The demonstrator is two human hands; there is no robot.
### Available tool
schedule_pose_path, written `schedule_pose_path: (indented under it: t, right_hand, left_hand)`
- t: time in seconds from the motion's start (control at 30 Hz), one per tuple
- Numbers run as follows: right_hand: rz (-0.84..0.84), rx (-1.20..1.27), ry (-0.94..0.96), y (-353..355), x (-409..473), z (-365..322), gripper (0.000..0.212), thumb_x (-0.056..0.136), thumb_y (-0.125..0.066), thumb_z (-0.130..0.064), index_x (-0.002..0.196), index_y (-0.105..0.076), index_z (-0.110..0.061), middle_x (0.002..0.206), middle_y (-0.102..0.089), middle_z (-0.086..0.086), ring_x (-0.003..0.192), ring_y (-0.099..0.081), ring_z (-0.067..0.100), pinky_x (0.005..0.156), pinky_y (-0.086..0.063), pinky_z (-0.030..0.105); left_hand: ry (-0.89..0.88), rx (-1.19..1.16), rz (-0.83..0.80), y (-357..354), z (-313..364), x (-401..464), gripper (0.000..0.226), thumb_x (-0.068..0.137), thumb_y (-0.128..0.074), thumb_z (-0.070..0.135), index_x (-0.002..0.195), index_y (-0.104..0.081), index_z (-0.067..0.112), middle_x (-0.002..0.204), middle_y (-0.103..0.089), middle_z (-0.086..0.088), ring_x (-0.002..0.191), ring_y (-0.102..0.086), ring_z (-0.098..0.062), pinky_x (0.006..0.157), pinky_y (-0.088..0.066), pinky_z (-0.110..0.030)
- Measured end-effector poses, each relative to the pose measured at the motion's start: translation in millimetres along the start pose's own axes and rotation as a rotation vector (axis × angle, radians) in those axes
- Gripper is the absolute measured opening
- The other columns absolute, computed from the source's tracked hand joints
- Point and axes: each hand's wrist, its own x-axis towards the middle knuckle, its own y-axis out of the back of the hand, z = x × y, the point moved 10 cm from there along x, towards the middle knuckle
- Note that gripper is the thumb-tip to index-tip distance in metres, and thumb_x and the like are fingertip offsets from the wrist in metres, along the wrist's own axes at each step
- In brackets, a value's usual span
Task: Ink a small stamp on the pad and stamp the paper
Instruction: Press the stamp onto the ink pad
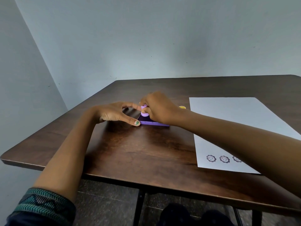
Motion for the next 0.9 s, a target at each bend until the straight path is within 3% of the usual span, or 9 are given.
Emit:
schedule_pose_path:
  t: [0.1,0.3,0.37,0.5,0.63,0.77,0.9]
  right_hand:
    - [0.007,-0.11,0.08,-4,-4,-9,0.007,0.081,-0.056,-0.006,0.082,-0.063,-0.006,0.089,-0.063,0.014,0.076,-0.054,0.029,0.061,-0.032,0.032]
    - [0.04,0.042,-0.05,-1,2,8,0.01,0.078,-0.064,-0.01,0.084,-0.069,-0.002,0.089,-0.07,0.02,0.075,-0.058,0.032,0.061,-0.039,0.033]
    - [0.038,0.136,-0.082,2,3,12,0.014,0.078,-0.065,-0.01,0.088,-0.072,-0.003,0.092,-0.073,0.018,0.082,-0.063,0.032,0.068,-0.046,0.034]
    - [0.068,0.411,-0.222,13,5,36,0.018,0.078,-0.07,-0.009,0.094,-0.073,-0.002,0.097,-0.074,0.015,0.079,-0.063,0.018,0.069,-0.048,0.022]
    - [0.11,0.914,-0.431,12,-5,58,0.024,0.082,-0.066,-0.005,0.103,-0.067,0.006,0.077,-0.068,0.011,0.063,-0.061,0.014,0.066,-0.056,0.021]
    - [0.021,1.373,-0.515,15,-22,63,0.021,0.087,-0.058,-0.002,0.107,-0.061,0.007,0.094,-0.065,0.013,0.078,-0.065,0.018,0.074,-0.058,0.026]
    - [0.066,1.567,-0.522,48,-52,82,0.012,0.088,-0.055,0.0,0.095,-0.064,0.003,0.092,-0.07,0.012,0.082,-0.068,0.02,0.073,-0.06,0.024]
  left_hand:
    - [0.0,0.011,0.007,1,-1,0,0.059,0.059,-0.078,0.048,0.114,-0.057,0.047,0.143,-0.039,0.015,0.136,-0.025,-0.007,0.106,-0.017,-0.027]
    - [-0.012,-0.002,-0.009,-1,2,-1,0.062,0.057,-0.078,0.049,0.116,-0.057,0.049,0.146,-0.036,0.015,0.138,-0.022,-0.006,0.109,-0.014,-0.028]
    - [-0.006,-0.002,-0.007,0,2,-1,0.061,0.058,-0.078,0.049,0.116,-0.056,0.049,0.146,-0.036,0.014,0.138,-0.022,-0.007,0.109,-0.015,-0.029]
    - [-0.01,-0.009,0.002,1,2,-1,0.058,0.065,-0.079,0.043,0.118,-0.055,0.048,0.139,-0.039,0.016,0.133,-0.027,-0.006,0.104,-0.017,-0.025]
    - [0.002,-0.02,-0.002,1,1,-2,0.063,0.066,-0.079,0.041,0.123,-0.052,0.046,0.139,-0.039,0.014,0.133,-0.027,-0.006,0.103,-0.02,-0.024]
    - [0.001,-0.067,0.005,3,3,-5,0.067,0.07,-0.078,0.034,0.129,-0.049,0.04,0.145,-0.037,0.012,0.137,-0.026,-0.007,0.105,-0.022,-0.024]
    - [-0.039,-0.182,0.086,10,16,-9,0.064,0.075,-0.073,0.032,0.131,-0.044,0.039,0.148,-0.036,0.007,0.136,-0.031,-0.013,0.103,-0.027,-0.025]
